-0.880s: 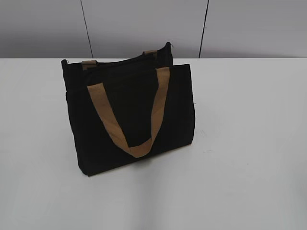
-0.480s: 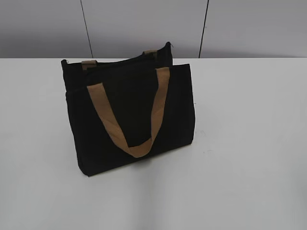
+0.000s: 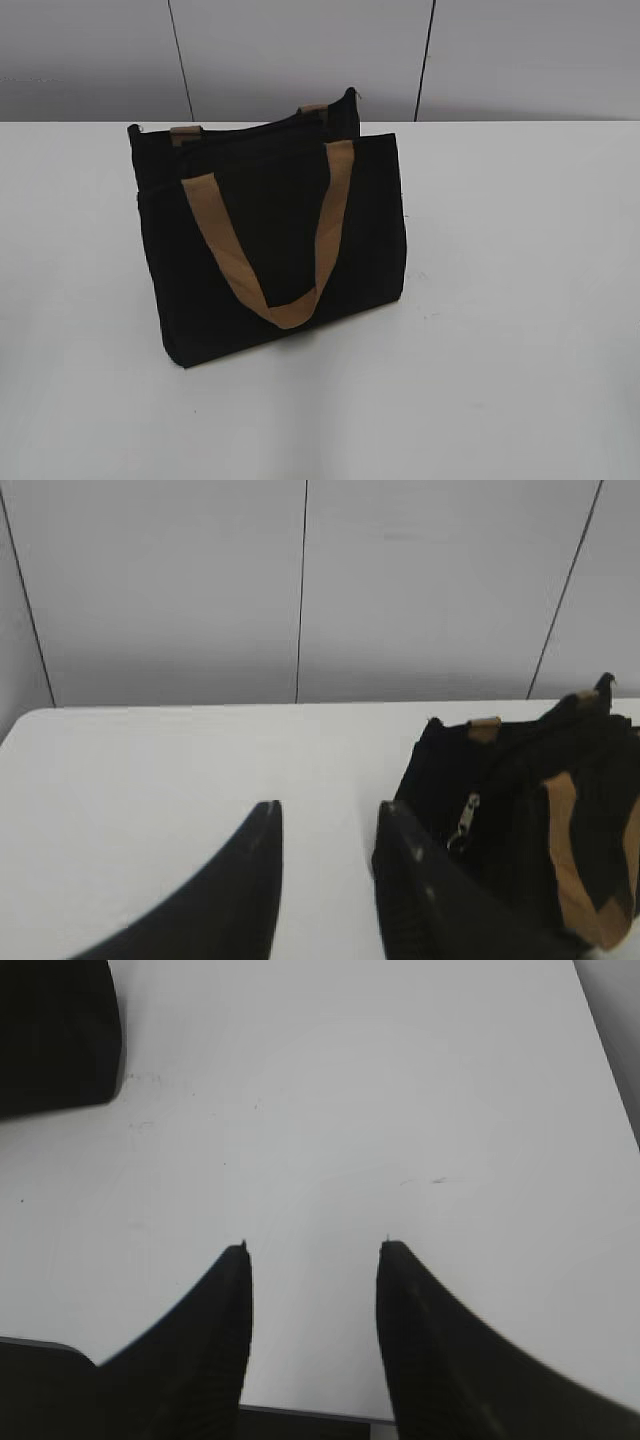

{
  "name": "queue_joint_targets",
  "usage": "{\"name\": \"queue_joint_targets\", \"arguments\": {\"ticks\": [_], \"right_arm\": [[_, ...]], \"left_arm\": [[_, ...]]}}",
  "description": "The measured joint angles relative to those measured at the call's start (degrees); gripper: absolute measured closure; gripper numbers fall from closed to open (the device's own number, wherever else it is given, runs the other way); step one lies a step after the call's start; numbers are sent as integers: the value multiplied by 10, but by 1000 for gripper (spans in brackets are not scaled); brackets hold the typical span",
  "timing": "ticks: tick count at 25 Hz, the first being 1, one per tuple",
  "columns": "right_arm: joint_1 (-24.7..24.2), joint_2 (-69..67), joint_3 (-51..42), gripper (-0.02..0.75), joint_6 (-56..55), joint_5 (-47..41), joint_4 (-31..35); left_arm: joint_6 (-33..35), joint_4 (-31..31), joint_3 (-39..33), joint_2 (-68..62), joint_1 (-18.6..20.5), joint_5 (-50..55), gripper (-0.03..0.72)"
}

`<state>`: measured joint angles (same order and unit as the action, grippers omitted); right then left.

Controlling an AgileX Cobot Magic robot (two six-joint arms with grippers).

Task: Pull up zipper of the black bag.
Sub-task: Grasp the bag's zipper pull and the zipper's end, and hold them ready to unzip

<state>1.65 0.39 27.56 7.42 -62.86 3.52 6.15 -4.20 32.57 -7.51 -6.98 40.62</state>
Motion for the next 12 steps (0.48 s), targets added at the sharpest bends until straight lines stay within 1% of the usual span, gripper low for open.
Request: {"name": "queue_joint_targets", "arguments": {"ticks": [3,6,10,12], "right_arm": [[0,0,0,411,0,0,0],[0,0,0,411,0,0,0],[0,0,0,411,0,0,0],[0,0,0,411,0,0,0]], "left_arm": [[16,-7,0,-59,0,-66,442],[28,-14,-5,-113,-16,-136,442],[31,-24,-38,-176,-47,-246,442],[31,-28,-70,-209,-57,-304,442]]}}
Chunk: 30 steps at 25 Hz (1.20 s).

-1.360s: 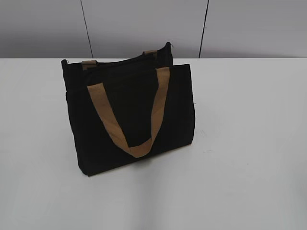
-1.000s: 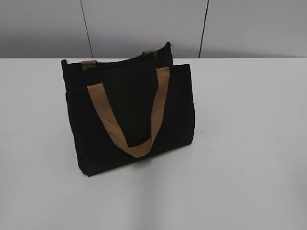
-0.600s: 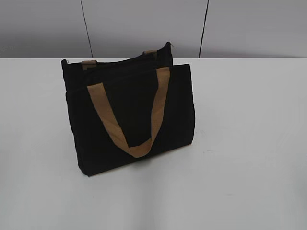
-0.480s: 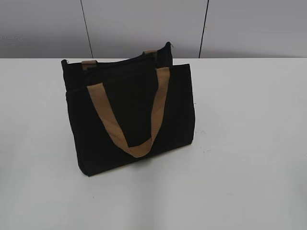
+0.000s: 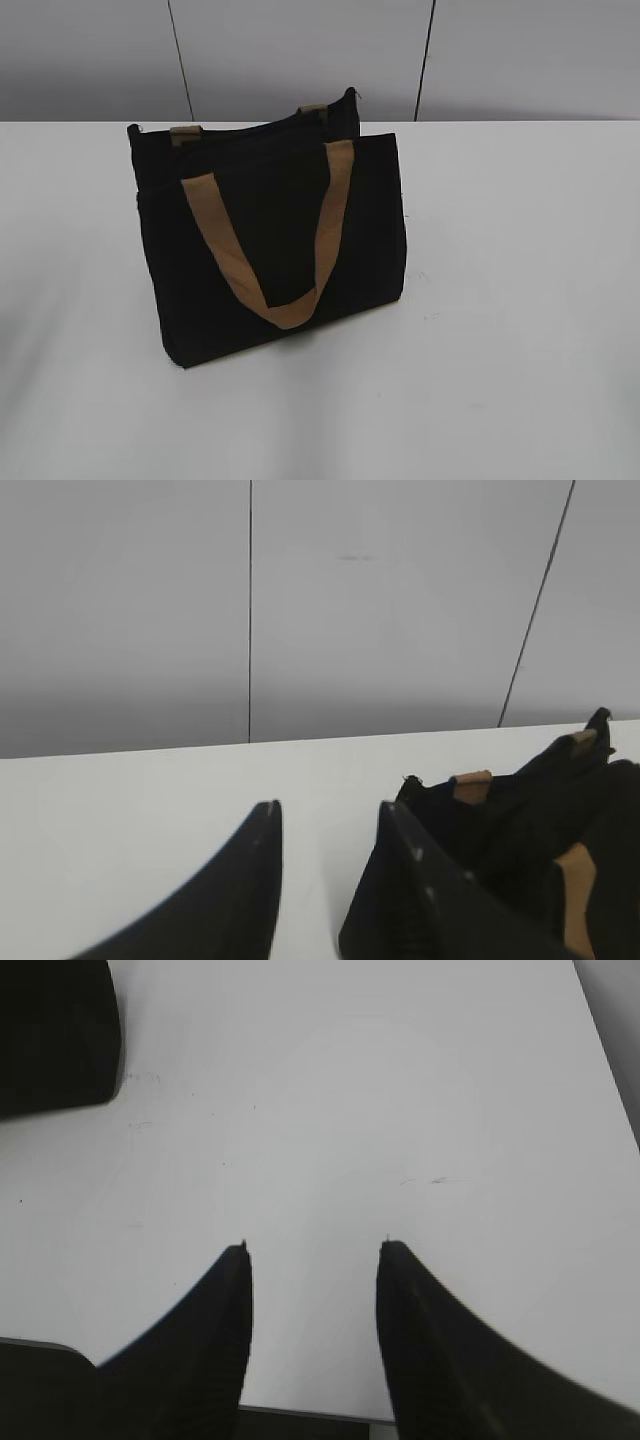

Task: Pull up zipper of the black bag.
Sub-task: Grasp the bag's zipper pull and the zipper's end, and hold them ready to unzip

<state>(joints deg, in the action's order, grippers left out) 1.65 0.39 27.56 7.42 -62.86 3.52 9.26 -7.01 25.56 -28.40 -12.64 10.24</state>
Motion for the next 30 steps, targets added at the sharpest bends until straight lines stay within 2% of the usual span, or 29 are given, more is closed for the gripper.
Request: {"name": "queue_joint_targets", "arguments": {"ticks": [4,7,13,23,30], "right_arm": [[0,0,0,411,0,0,0],[0,0,0,411,0,0,0],[0,0,0,411,0,0,0],[0,0,0,411,0,0,0],[0,0,0,411,0,0,0]], "left_arm": [[1,-18,-78,-59,-17,-137,442],[-5,-25,-111,-106,-34,-213,435],[-15,-26,-114,-197,-67,-303,390],[-68,-25,-114,-367,-81,-369,381],[-83,18,-134,-494,-112,-469,381]]}}
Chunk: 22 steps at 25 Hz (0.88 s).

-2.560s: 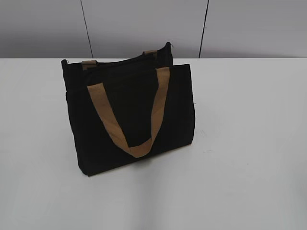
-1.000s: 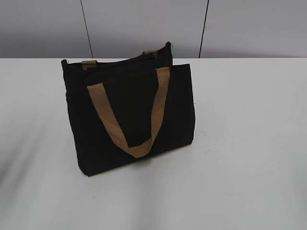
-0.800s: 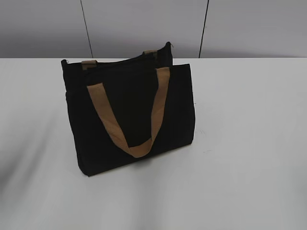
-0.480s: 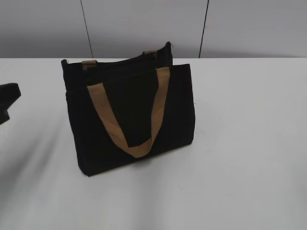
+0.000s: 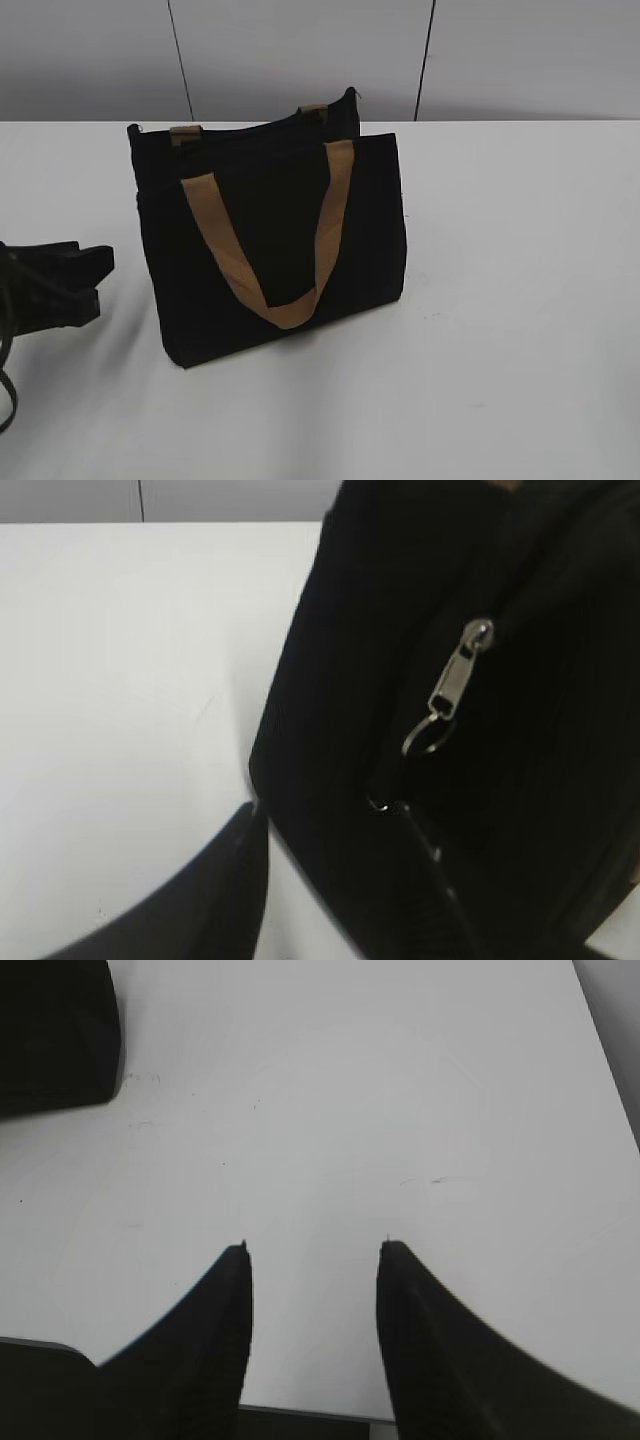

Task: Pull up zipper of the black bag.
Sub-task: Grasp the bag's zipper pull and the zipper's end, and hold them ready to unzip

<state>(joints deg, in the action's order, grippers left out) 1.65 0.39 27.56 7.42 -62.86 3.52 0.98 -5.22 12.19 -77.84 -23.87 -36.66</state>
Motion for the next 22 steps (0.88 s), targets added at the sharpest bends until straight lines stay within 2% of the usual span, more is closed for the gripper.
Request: {"name": "queue_joint_targets", "arguments": {"ticks": [3,6,9,13,22], "right_arm": [[0,0,0,411,0,0,0],[0,0,0,411,0,0,0],[0,0,0,411,0,0,0],[0,0,0,411,0,0,0],[0,0,0,411,0,0,0]], "left_arm": [[-4,11,-8,-59,-2,-60,380],[-5,62,-9,-115,-2,-115,369],[-5,101,-9,-167,-2,-178,306],[-5,103,-9,-216,-2,-259,253],[-5,83,-6,-276,-2,-322,244]]}}
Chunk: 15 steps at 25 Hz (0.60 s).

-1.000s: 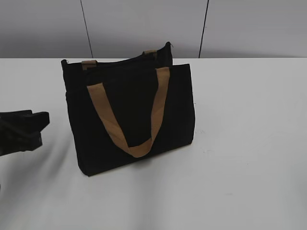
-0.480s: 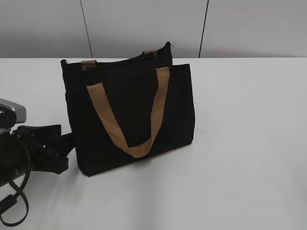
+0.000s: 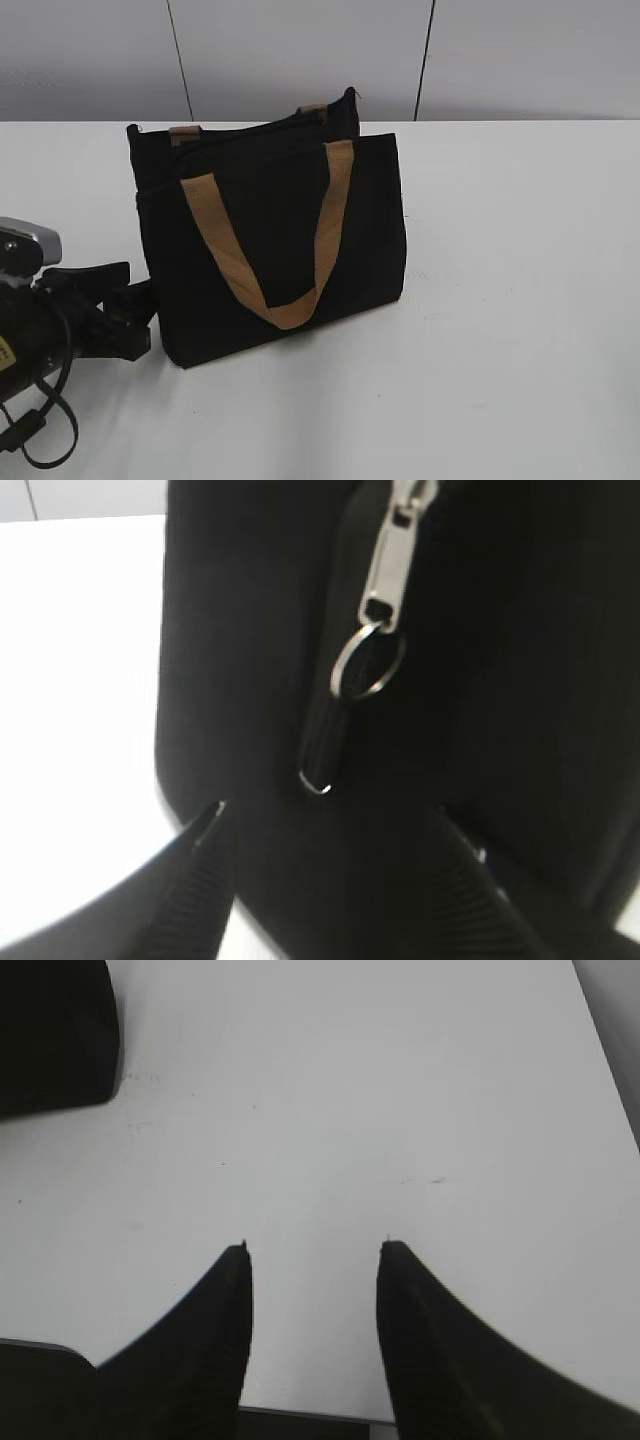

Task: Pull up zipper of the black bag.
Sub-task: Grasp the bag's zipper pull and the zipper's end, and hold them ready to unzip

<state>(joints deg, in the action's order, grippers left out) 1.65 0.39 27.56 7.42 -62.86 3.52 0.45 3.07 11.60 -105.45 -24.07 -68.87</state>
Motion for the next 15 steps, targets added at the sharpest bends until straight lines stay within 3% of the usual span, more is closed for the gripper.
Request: {"name": "queue_joint_targets", "arguments": {"ticks": [15], "right_arm": [[0,0,0,411,0,0,0]], "left_arm": [[0,-6,46,-45,0,-6,253]]}}
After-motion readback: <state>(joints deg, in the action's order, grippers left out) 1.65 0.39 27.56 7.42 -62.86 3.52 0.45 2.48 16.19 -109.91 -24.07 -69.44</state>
